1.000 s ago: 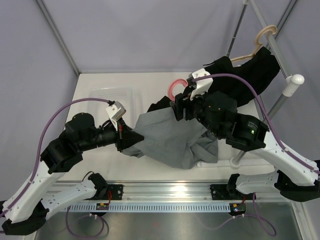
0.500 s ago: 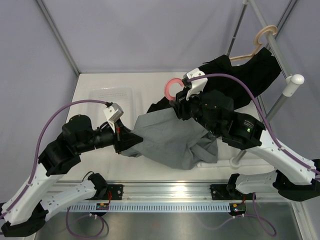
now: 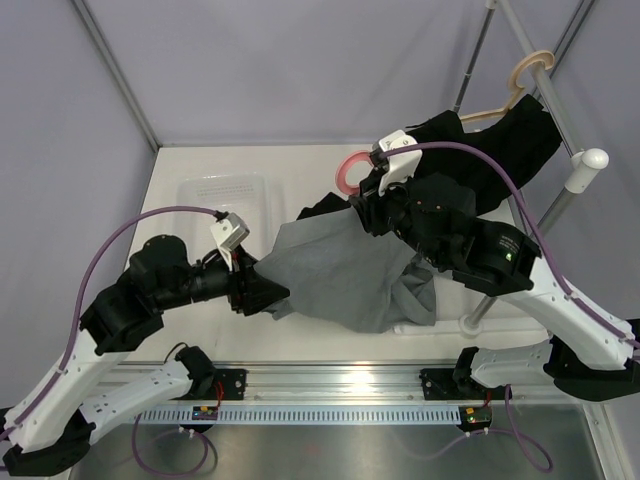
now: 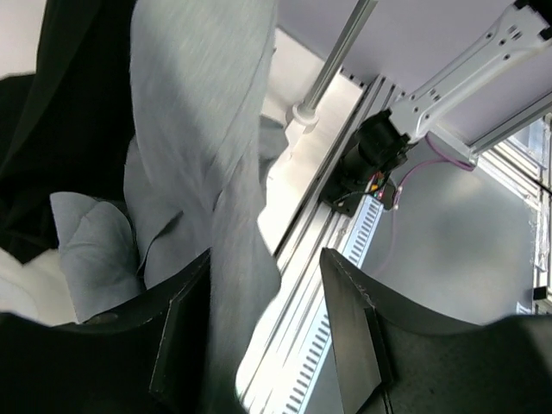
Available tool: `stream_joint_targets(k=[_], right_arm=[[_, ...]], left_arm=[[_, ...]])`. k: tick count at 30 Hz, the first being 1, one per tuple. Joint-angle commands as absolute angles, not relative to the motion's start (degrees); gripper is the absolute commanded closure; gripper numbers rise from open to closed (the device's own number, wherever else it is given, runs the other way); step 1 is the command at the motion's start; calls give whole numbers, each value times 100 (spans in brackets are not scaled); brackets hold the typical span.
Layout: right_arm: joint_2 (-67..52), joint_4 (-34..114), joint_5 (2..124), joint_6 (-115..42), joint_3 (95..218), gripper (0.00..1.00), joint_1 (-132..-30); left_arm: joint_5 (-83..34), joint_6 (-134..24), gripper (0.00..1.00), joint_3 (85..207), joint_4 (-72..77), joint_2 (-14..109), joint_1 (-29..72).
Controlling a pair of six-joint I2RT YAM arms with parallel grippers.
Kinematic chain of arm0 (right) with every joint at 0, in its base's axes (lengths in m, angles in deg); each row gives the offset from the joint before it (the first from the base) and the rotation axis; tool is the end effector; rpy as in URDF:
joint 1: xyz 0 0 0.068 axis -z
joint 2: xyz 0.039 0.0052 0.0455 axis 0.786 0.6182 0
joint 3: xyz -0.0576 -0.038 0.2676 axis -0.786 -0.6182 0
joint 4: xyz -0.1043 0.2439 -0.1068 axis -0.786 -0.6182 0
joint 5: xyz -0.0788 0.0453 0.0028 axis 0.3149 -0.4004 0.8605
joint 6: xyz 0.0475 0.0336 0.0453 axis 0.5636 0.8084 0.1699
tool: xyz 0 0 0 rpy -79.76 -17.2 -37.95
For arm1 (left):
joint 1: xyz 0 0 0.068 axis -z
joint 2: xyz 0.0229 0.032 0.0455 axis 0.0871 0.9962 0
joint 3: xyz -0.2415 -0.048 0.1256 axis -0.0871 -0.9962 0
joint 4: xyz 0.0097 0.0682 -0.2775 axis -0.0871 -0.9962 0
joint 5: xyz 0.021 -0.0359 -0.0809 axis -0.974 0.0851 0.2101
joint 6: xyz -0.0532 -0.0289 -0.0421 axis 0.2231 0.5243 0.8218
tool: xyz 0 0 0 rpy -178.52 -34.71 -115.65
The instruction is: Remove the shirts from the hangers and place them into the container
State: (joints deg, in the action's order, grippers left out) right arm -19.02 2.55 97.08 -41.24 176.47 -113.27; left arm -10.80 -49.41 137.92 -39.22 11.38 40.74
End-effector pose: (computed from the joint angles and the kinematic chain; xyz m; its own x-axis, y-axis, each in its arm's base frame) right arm 0.1541 0.2256 0.5079 -0.1256 -0.1612 -0.9789 -0.5730 0.8173 -0.0610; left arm 0.0954 -0.1312 0.4180 -0.4360 0.0630 -0.8977 0.8260 0.4241 -0.3714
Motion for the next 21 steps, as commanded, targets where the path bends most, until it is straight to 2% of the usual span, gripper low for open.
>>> stream_joint_targets(k=[1,6,9,10,11,15,16,17,21], right_arm=[[-2039,430,10145,-4302,18083,100,-11246],[-2188,263,10330,-4469,18145,100,-11246],[-2320,236,10392,-4460,18084,100,-11246],[-2355,245,10426,-4460,18075,100,-11246],[-2373,219,10470,-4478,18075,100,-11246],[-2400,87,10655,-4575,18189,100,-11246],[-2426,96,10638,-4575,18206,100,-11246],[-2444,87,10629,-4566,18207,100,-11255],[-2549,43,10621,-4540,18163,100,-11246]], left_arm=[[-1100,-4839,47,13673,-4114,1059,4080],[-1302,-4838,49,13656,-4291,1006,4080],[-1329,-4847,63,13621,-4291,1068,4088],[-1329,-4847,78,13603,-4282,1103,4080],[-1390,-4830,84,13594,-4282,1129,4080],[-1321,-4830,83,13542,-4291,1340,4088],[-1277,-4830,86,13506,-4256,1340,4080],[-1311,-4821,99,13506,-4238,1349,4088],[-1259,-4847,100,13497,-4221,1367,4080]])
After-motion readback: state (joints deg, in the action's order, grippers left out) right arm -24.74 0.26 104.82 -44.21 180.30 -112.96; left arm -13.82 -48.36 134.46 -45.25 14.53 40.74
